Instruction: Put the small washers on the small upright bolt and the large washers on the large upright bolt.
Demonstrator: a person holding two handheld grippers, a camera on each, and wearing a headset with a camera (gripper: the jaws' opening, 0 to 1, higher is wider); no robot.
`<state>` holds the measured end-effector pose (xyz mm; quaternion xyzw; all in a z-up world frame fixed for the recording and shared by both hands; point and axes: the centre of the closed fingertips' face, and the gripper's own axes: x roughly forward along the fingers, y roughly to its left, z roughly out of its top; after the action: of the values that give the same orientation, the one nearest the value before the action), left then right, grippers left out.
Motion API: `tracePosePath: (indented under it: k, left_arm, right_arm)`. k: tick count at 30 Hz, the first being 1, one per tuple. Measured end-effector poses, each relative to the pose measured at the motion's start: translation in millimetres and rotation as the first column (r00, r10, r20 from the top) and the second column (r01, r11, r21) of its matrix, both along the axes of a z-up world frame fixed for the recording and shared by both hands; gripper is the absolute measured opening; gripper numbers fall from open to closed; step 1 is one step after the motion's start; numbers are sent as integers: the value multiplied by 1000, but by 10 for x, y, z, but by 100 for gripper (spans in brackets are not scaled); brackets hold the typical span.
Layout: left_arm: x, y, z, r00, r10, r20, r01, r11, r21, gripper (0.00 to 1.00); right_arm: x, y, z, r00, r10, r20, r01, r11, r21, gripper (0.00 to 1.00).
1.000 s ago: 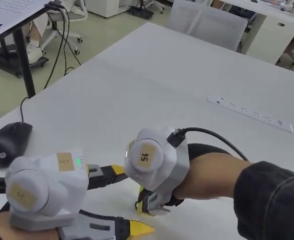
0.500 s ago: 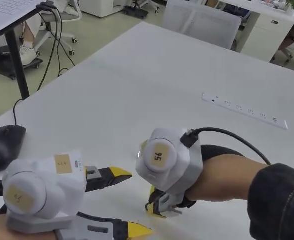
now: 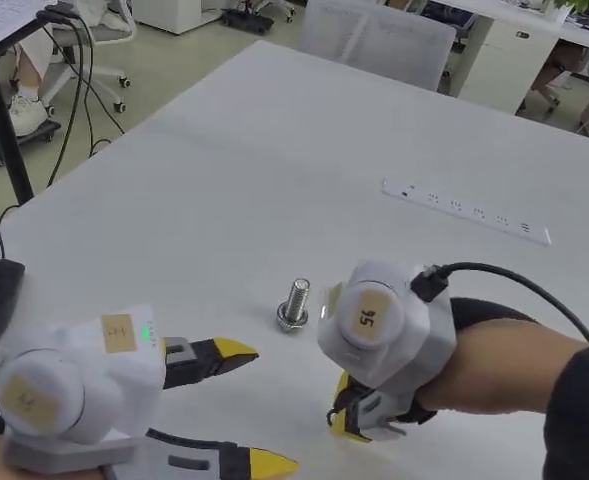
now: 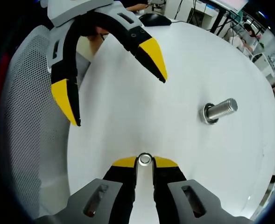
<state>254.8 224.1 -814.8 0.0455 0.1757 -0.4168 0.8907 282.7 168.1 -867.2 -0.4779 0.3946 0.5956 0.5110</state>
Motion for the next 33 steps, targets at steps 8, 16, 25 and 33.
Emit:
tracePosePath:
  k: [8,16,25,33]
  left_arm:
    - [-9,-40,-20,1000,-13,-5,13,1000,4,60]
    - [-24,-49,-44,1000,-19,-13,20,1000,6,60]
    - [-34,-56,-63,1000,-26,-17,26,1000,9,60]
    - [-49,-52,-72,999,-27,-19,27,1000,11,60]
  right_arm:
    - [33,-281,8,997,-74,2,74,997,1,14]
    - [70,-496,12,991,-137,3,137,991,0,14]
    - [140,-727,21,981,-196,7,196,980,-8,14]
    - [254,-867,121,973,-229,27,229,973,-10,14]
